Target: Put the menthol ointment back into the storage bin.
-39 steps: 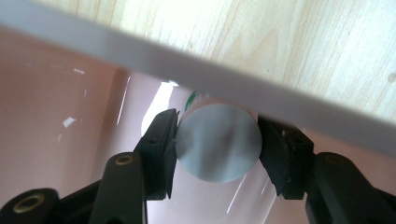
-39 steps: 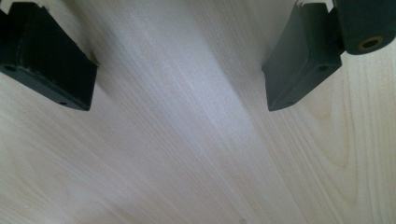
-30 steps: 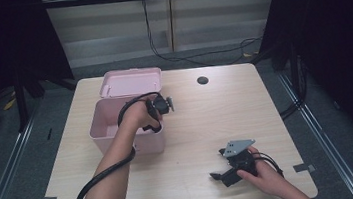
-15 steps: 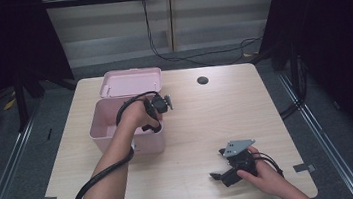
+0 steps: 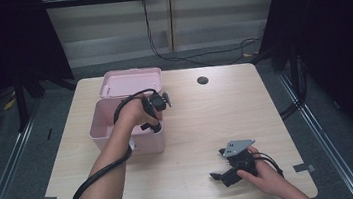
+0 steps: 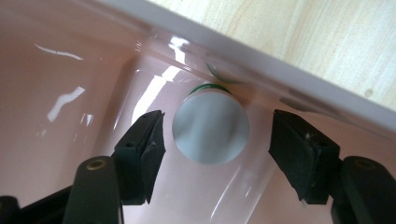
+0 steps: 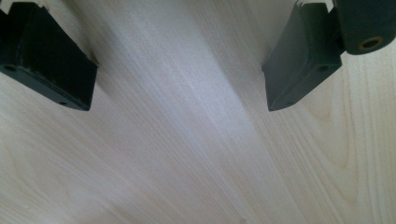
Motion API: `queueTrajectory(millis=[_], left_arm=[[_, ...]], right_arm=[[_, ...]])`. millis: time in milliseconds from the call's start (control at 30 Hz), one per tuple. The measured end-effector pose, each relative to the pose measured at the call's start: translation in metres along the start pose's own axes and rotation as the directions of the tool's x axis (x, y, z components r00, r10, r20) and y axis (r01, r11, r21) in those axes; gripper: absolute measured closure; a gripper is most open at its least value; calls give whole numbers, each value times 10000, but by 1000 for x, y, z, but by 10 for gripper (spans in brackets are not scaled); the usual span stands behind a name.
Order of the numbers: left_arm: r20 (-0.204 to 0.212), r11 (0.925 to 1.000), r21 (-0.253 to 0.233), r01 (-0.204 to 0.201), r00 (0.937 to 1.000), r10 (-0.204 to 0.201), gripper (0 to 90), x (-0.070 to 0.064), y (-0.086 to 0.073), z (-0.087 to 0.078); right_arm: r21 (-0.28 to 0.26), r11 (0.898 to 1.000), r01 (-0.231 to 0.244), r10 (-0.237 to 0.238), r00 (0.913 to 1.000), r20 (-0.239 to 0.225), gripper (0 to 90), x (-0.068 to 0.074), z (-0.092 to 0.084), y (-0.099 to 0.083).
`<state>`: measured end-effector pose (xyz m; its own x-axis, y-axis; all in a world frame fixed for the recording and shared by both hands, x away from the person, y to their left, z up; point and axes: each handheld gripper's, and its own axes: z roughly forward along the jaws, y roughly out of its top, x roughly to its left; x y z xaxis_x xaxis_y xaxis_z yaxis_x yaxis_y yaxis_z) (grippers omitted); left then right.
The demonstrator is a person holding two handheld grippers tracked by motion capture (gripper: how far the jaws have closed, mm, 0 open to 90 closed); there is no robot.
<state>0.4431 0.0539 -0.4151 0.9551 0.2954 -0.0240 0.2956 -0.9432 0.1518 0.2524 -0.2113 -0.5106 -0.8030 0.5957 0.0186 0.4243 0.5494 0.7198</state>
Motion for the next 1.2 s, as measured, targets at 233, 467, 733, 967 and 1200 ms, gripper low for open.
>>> queueTrajectory(millis=[233,467,733,967,1200], left_arm=[[71,9993,-150,329,9994,-328,313,0,-4,-5],[170,9979,-160,635,9979,-632,268,2,-8,-11],[202,9964,-158,828,9964,-825,233,3,-12,-23],[178,9951,-87,985,9950,-983,214,6,-16,-36],[260,9924,-104,1226,9922,-1223,214,6,-21,-50]], right_arm=[[28,10000,1,-1,10000,37,89,0,0,0],[14,10000,-2,2,10000,6,89,0,0,0],[15,10000,-3,3,10000,7,89,0,0,0],[17,10000,-5,5,10000,6,89,0,0,0],[33,10000,-2,2,10000,0,89,0,0,0]])
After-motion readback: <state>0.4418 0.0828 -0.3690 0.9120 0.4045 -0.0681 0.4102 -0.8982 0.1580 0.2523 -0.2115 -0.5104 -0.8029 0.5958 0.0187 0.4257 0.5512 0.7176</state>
